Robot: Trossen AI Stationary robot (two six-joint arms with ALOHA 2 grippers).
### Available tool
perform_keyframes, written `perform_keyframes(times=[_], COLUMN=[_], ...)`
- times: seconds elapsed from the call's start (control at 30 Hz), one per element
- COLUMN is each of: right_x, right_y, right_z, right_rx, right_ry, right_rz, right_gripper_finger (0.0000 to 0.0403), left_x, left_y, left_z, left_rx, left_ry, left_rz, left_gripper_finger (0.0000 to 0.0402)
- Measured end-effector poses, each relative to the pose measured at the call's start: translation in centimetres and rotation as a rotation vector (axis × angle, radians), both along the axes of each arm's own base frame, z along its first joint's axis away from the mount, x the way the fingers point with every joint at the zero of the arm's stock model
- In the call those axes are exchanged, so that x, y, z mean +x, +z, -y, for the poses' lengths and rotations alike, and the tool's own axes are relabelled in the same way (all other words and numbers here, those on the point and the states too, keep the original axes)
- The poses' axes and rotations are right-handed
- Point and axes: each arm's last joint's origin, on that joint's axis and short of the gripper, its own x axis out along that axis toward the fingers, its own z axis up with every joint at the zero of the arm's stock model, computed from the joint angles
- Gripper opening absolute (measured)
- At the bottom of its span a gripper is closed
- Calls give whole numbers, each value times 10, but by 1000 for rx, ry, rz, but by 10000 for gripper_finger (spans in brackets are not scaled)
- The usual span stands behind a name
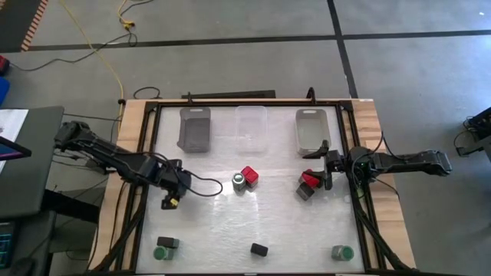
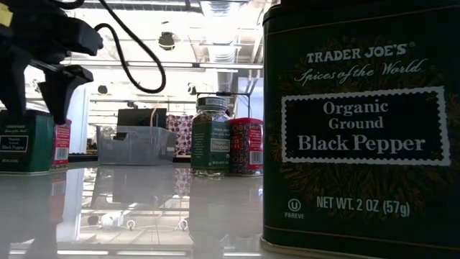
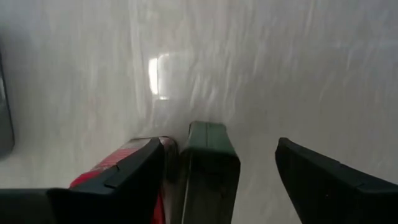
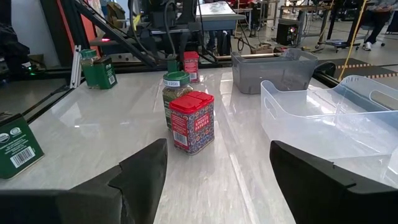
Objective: Sort spices by type
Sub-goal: Put the black seasoning can into the black bin
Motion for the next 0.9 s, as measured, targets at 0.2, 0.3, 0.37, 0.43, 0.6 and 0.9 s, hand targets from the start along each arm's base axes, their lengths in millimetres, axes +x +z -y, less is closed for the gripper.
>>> perform_keyframes(times=[0.2,0.3,0.37,0.43,0.6,0.9], right_x=[0,0,0,0,0,0], right_y=[0,0,0,0,0,0], right_z=[0,0,0,0,0,0], right_rx=[0,0,0,0,0,0], right_ry=[0,0,0,0,0,0], right_rz=[0,0,0,0,0,0], right_gripper_finger=[312,312,312,312,312,312], left_x=[-7,-8,-10,-11,-12,-14], left_y=[-2,-2,-2,-3,-3,-14], left_z=[-1,-2,-2,-3,-3,-4], left_rx=[17,19,22,23,31,42], left_ry=[23,41,49,51,32,26], left_rz=[-66,-83,-97,-111,-119,-124], left_gripper_finger=[288,288,288,288,288,277])
